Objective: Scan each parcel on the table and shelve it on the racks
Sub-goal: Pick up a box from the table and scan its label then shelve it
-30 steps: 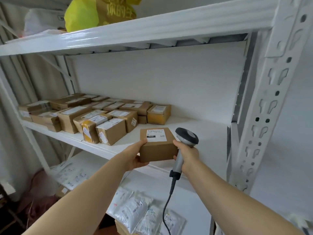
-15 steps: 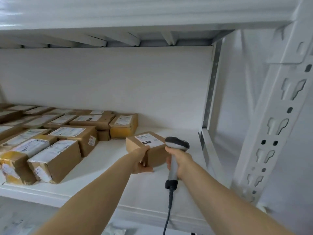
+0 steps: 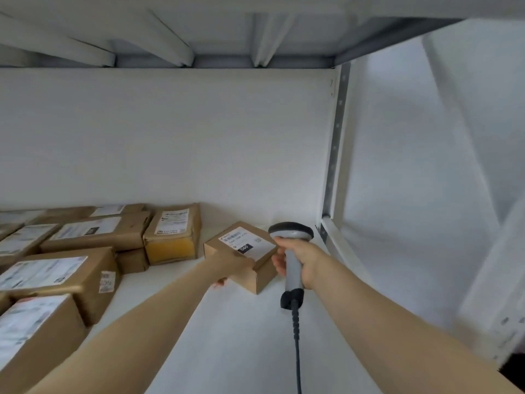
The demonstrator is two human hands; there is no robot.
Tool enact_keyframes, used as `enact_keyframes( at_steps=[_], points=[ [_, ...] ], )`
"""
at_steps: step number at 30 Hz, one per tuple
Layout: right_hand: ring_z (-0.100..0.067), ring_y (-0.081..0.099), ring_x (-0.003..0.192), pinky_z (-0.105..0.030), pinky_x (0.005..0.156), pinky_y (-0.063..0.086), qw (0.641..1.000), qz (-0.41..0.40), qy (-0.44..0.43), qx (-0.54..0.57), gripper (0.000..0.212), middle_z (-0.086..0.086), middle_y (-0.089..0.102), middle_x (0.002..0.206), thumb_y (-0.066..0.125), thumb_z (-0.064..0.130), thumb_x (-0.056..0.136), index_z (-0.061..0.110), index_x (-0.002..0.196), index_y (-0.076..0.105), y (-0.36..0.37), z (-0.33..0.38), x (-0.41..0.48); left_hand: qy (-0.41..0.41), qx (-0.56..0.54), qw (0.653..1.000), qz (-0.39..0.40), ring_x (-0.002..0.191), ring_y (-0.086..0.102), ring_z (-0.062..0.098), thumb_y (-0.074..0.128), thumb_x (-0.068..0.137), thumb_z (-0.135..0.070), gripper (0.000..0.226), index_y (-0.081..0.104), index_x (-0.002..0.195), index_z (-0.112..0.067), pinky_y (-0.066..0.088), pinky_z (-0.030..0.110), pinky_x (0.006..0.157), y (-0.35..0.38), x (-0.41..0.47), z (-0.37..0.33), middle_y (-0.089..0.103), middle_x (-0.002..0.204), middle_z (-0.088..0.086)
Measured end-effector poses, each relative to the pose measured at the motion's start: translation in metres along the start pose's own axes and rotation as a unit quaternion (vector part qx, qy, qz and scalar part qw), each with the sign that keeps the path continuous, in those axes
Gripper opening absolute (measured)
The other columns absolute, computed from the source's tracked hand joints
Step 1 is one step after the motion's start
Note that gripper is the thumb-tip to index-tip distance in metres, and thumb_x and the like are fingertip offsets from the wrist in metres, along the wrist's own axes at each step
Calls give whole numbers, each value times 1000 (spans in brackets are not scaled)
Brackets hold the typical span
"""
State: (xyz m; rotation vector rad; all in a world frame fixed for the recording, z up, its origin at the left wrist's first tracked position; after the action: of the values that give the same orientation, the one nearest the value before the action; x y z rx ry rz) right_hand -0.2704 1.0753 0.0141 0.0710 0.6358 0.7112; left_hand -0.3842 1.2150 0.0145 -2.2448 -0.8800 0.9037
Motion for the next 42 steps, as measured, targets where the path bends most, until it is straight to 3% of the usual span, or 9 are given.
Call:
enact_keyframes(
  at_steps=[3,6,9,12,17,28,32,35,42],
  points=[
    [-17,59,60,-25,49,54,1000,0,6,-9,29,-9,60,70,76,25,83,5,77,55,5,-1,5,92,270,951,-117,132,32,26,66,68,-65,99,24,142,-16,33,37,109,-28,0,-25,35,134,5],
    [-17,60,62,-26,53,55,1000,-6,1,-8,28,-9,61,73,77,24,82,4,79,56,8,1,7,202,390,897,-41,147,-7,29,71,78,-45,98,9,152,-27,-4,49,117,-7,3,-38,1,159,8],
    [-17,60,61,-27,58,54,999,-11,-18,-29,28,-10,62,70,76,24,83,4,78,56,9,6,6,266,417,869,28,148,9,25,56,95,-34,76,8,154,-33,19,41,117,15,13,-39,1,162,-2],
    [-19,60,61,-29,62,55,999,-24,-30,-32,29,-12,62,68,78,23,81,3,79,57,7,10,6,252,446,858,-37,142,25,27,43,101,-33,62,9,154,-30,42,40,102,11,25,-41,11,160,0],
    [-19,60,58,-24,48,53,999,-40,-31,-4,26,-13,63,70,79,20,80,3,81,59,1,11,3,217,455,847,-166,137,32,27,53,96,-17,66,17,151,-19,37,39,106,-11,47,-43,31,149,6],
    [-19,62,59,-27,54,55,996,-82,-35,11,24,-12,65,71,78,19,81,3,83,59,-28,-1,-17,221,382,874,-203,136,34,25,58,87,0,75,19,149,-15,48,38,98,-23,79,-48,33,146,5],
    [-19,63,61,-28,59,56,996,-83,-36,10,23,-13,66,73,78,18,80,4,84,60,-31,-11,-26,223,422,851,-220,148,7,29,49,92,-3,74,6,153,-10,14,41,120,-21,77,-42,12,159,11],
    [-19,63,61,-29,61,55,996,-77,-38,11,23,-13,67,73,78,18,80,4,81,60,-29,-22,-36,229,418,849,-228,149,-5,27,36,96,-3,69,-2,154,-11,-2,40,121,-6,53,-36,-2,162,10],
    [-18,60,61,-27,60,51,996,-56,-63,-12,19,-12,66,76,76,17,81,4,85,63,-35,-55,-97,243,351,886,-179,145,20,28,46,95,-13,70,8,153,-10,17,39,118,42,-31,-27,20,157,10]
  ],
)
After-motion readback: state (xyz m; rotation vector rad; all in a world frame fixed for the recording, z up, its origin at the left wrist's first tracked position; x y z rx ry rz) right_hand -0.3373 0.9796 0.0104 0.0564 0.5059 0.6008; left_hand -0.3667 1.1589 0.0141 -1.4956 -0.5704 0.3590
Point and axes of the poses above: each hand's wrist, its own x-axis towards the middle knuckle, its own y-axis out of the palm, z = x × y, the point moved 10 cm from there along x, towards the middle knuckle
